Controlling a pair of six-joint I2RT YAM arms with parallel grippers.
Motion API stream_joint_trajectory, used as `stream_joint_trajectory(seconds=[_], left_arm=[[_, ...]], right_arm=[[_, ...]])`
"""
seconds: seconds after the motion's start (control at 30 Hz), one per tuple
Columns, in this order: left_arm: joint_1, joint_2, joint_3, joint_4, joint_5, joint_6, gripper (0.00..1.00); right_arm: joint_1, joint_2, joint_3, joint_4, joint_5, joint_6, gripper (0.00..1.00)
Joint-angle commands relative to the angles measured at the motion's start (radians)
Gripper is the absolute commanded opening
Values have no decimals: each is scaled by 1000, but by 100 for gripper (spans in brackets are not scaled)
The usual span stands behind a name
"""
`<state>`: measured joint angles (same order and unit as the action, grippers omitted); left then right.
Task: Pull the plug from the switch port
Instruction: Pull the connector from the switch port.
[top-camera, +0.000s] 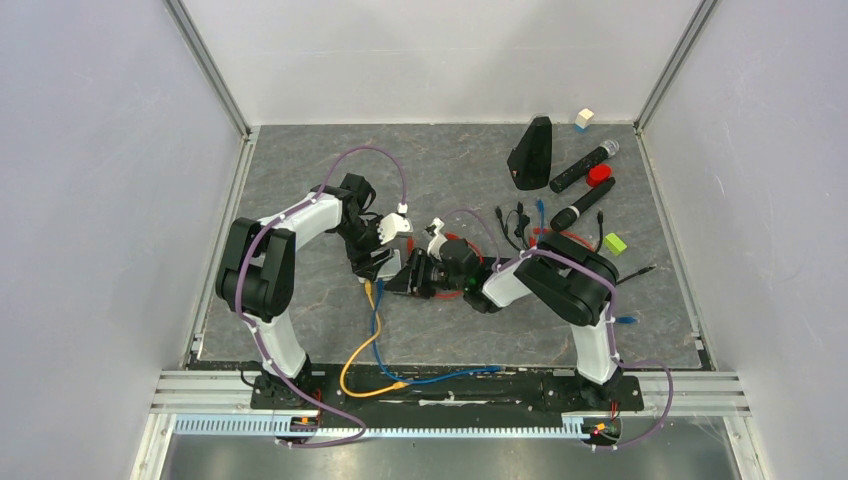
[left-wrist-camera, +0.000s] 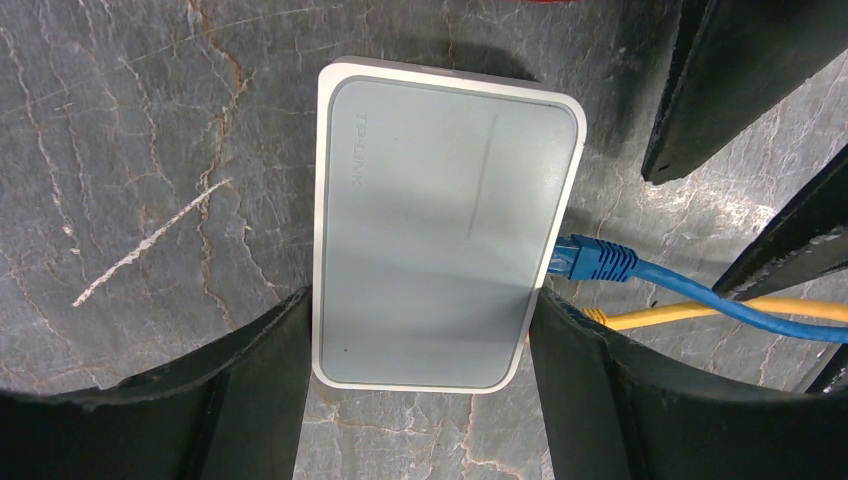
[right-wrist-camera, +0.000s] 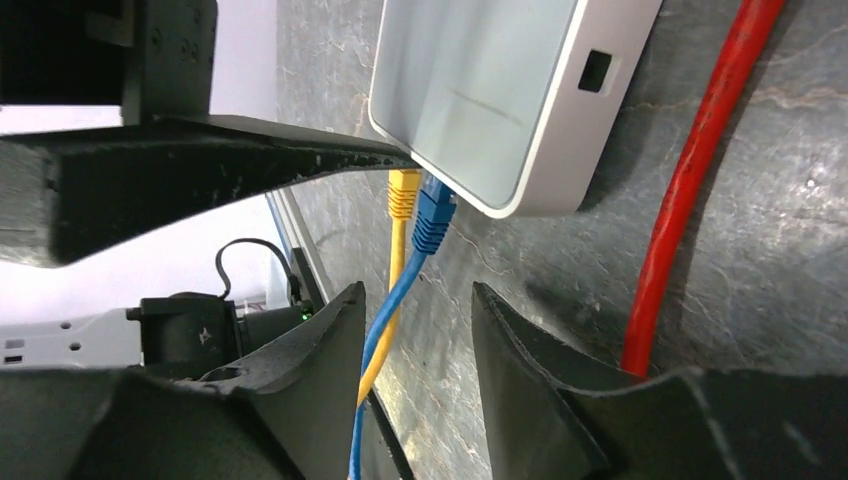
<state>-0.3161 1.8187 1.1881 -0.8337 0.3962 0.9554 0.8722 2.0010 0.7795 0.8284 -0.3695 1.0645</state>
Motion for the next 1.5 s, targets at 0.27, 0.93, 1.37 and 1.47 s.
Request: stream_joint_trajectory(seconds=[0.27, 0.93, 1.37, 1.47], left_arm=[[2, -1, -1, -33, 39, -20, 59], [2, -1, 8, -33, 49, -18, 59], [2, -7, 4, -41, 50, -18, 59], [2, -4, 7, -41, 54, -17, 59]], right_arm=[[-16, 57, 73, 23, 51, 104, 47], [27, 125, 70, 136, 159, 324, 45], [33, 135, 39, 178, 253, 404, 40], [33, 135, 40, 177, 272, 416, 34]])
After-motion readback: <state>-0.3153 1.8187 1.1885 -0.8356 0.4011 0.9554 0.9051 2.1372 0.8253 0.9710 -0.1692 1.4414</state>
